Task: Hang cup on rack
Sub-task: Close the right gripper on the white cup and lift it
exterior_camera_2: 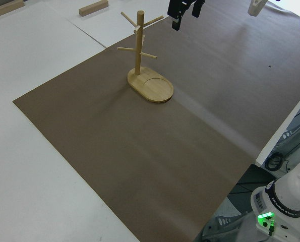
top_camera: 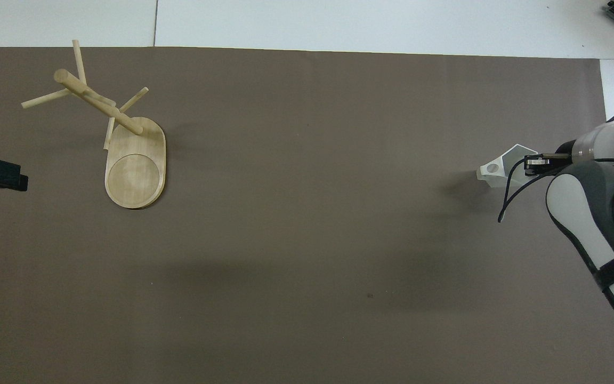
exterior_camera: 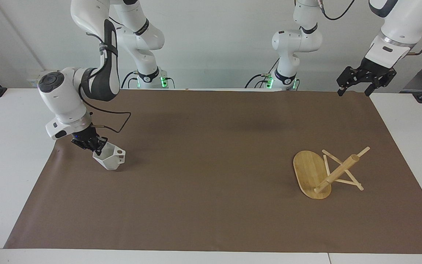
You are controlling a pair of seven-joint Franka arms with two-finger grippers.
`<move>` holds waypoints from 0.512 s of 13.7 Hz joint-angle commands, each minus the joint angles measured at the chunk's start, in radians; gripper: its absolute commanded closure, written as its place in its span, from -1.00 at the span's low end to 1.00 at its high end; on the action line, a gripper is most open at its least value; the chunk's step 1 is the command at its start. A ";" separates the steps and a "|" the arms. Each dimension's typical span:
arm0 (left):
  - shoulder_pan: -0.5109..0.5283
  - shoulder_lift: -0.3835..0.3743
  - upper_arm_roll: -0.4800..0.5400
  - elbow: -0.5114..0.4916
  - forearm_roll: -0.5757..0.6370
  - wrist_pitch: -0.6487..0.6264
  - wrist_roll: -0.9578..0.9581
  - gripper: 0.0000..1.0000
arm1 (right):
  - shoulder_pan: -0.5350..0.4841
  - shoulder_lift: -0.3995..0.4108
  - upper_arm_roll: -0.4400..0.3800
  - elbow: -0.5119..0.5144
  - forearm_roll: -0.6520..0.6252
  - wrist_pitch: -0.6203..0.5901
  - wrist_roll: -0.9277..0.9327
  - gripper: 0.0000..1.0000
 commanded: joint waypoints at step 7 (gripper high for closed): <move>0.001 -0.024 0.001 -0.023 0.023 -0.006 0.011 -1.00 | -0.008 -0.018 0.010 0.221 -0.002 -0.329 0.016 1.00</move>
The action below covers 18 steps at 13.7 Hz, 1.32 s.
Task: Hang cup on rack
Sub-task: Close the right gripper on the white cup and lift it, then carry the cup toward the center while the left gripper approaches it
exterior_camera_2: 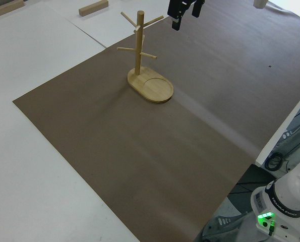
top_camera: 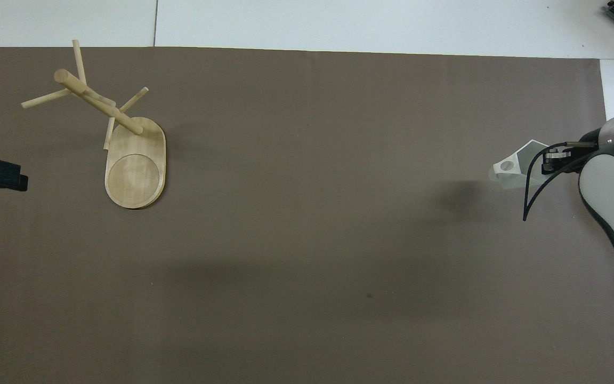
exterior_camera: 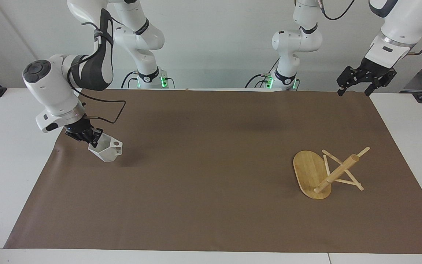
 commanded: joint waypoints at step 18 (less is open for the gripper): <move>-0.001 -0.208 -0.006 -0.378 -0.276 0.051 -0.594 -1.00 | -0.006 -0.091 0.085 0.248 0.010 -0.443 0.022 1.00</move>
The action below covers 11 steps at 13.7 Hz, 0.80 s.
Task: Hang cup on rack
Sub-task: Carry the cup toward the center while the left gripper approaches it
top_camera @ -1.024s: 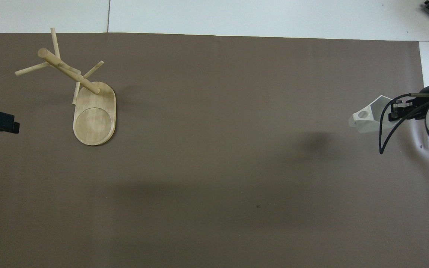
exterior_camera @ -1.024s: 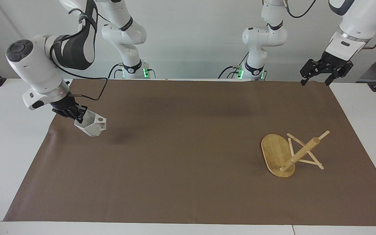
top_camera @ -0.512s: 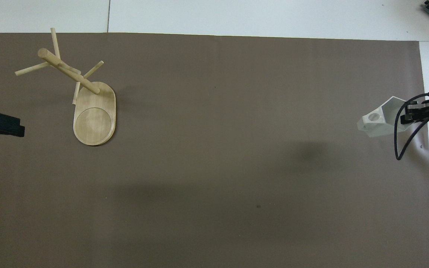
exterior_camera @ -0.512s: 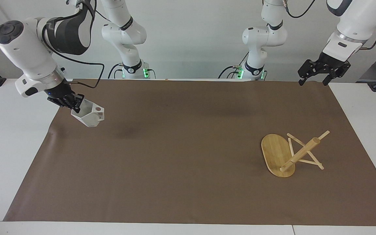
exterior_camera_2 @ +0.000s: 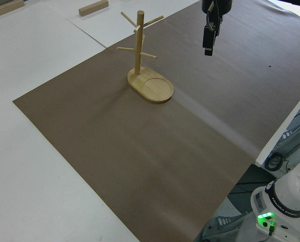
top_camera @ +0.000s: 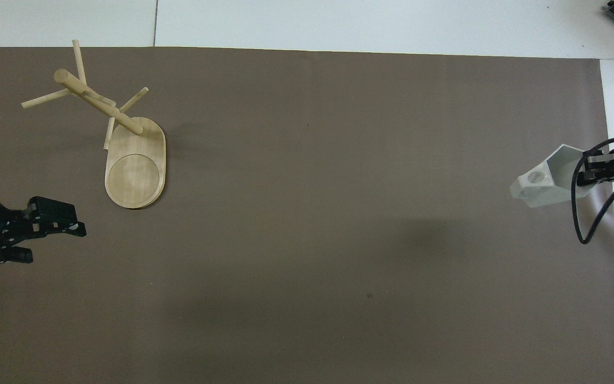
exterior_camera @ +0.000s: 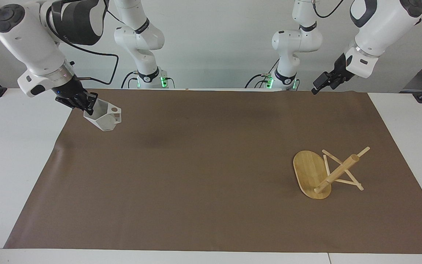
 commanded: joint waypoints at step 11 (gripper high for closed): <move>-0.012 -0.045 -0.065 -0.106 -0.606 0.261 -1.008 -1.00 | -0.007 -0.046 0.221 -0.011 0.303 -0.001 0.310 1.00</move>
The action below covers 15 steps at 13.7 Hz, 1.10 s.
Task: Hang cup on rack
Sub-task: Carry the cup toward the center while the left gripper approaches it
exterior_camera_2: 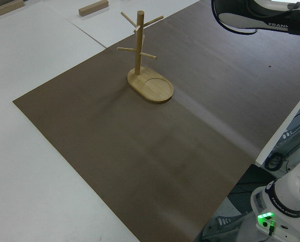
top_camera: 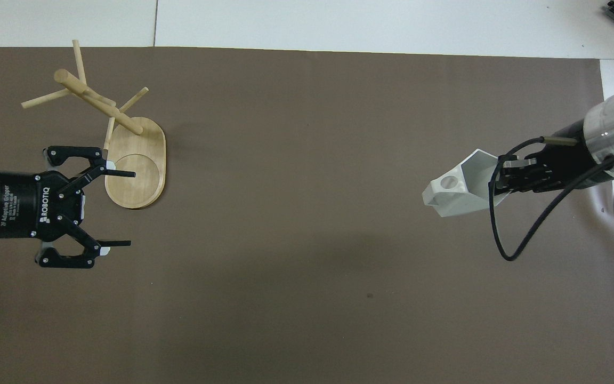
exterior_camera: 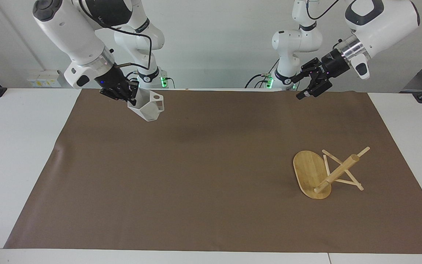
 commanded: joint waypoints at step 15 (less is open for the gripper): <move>-0.159 0.038 -0.069 -0.137 -0.302 0.260 -0.182 -1.00 | -0.008 -0.069 0.367 -0.123 0.319 0.308 0.207 1.00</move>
